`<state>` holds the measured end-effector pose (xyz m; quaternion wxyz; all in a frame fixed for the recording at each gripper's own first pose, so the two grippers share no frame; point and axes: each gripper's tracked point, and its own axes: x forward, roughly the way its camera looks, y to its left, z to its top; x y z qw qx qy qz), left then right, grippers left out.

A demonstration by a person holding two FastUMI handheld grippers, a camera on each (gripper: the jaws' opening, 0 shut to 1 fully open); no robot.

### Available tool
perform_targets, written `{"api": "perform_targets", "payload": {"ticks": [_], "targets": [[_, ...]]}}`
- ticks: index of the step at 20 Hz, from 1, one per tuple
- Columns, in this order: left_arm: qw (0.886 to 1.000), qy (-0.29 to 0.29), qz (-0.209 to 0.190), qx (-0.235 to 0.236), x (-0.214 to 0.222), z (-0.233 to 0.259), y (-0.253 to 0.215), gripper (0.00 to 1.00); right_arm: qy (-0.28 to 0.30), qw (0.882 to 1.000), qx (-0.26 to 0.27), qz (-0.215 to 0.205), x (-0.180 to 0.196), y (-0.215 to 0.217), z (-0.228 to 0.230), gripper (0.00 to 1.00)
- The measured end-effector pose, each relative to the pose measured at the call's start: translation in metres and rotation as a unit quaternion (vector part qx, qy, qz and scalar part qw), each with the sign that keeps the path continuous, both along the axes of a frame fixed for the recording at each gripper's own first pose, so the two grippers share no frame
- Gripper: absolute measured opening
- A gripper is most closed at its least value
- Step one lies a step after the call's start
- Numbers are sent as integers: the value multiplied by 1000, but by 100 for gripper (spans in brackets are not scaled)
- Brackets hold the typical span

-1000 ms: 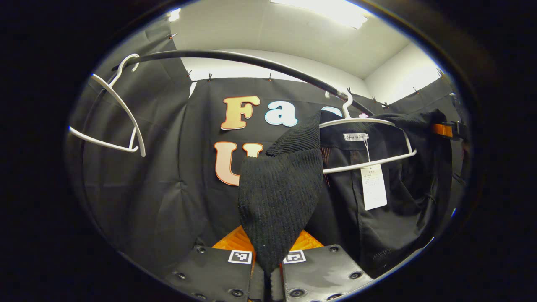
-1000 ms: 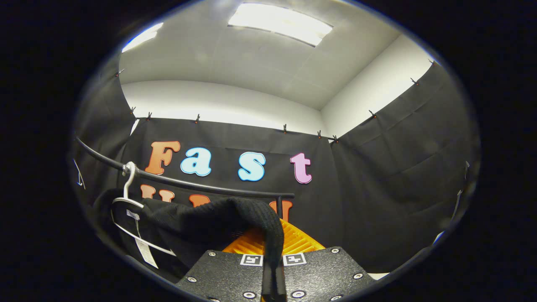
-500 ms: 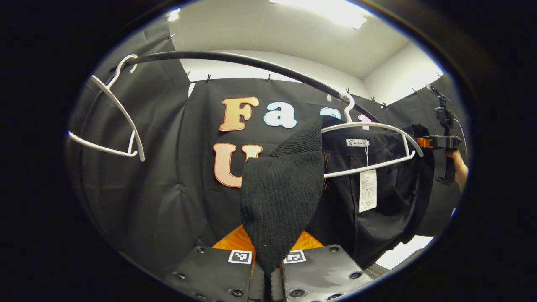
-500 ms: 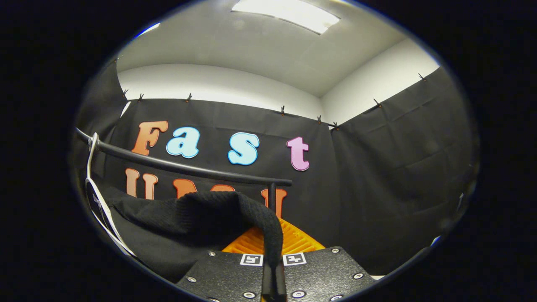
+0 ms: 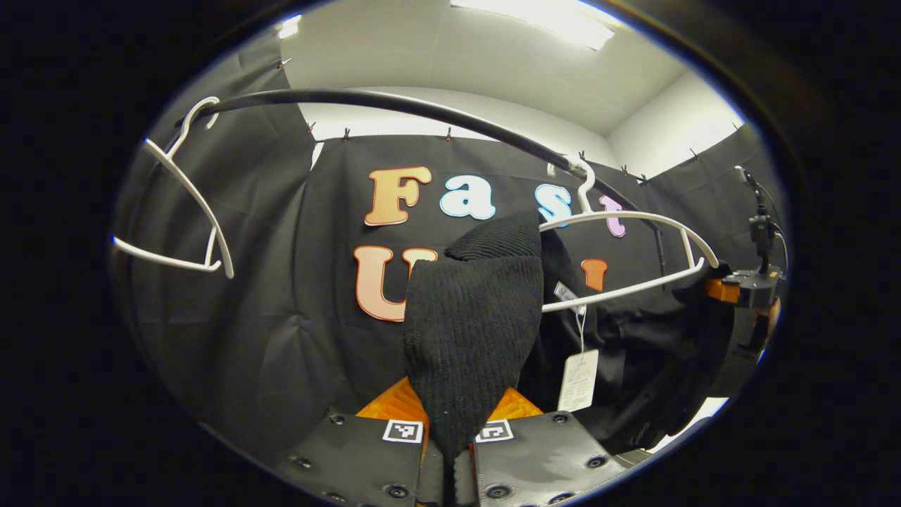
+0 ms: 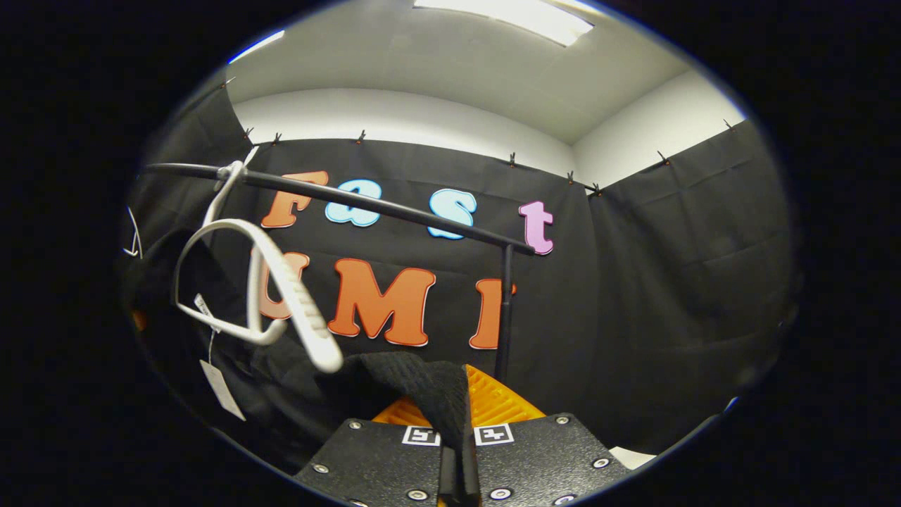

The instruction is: Grasp the clothes on the hanger with both hands and then place them into the laundry hamper below.

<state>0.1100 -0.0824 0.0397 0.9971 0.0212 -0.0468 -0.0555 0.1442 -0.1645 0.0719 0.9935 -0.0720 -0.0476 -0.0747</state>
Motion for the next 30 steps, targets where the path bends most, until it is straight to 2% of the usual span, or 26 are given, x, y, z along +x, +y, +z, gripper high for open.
{"api": "perform_targets", "payload": {"ticks": [4,7,12,15,18,21,24,30], "targets": [[999,-30,26,13,20,29,16,15,14,999,17,25,-34,35,-32,10],[997,-43,60,28,34,56,38,15,29,998,40,50,-50,58,-50,10],[994,-31,97,37,74,61,81,15,39,995,58,74,-63,84,-71,10],[991,14,121,46,87,33,109,14,51,992,76,92,-67,99,-87,10],[991,36,129,12,77,14,126,14,65,989,77,105,-71,112,-100,10],[990,45,134,4,62,5,133,14,74,987,80,119,-75,124,-108,10],[989,45,137,15,52,-1,137,14,78,984,81,136,-80,141,-109,10],[990,75,115,31,8,-26,125,14,98,974,95,180,-86,193,-127,10]]}}
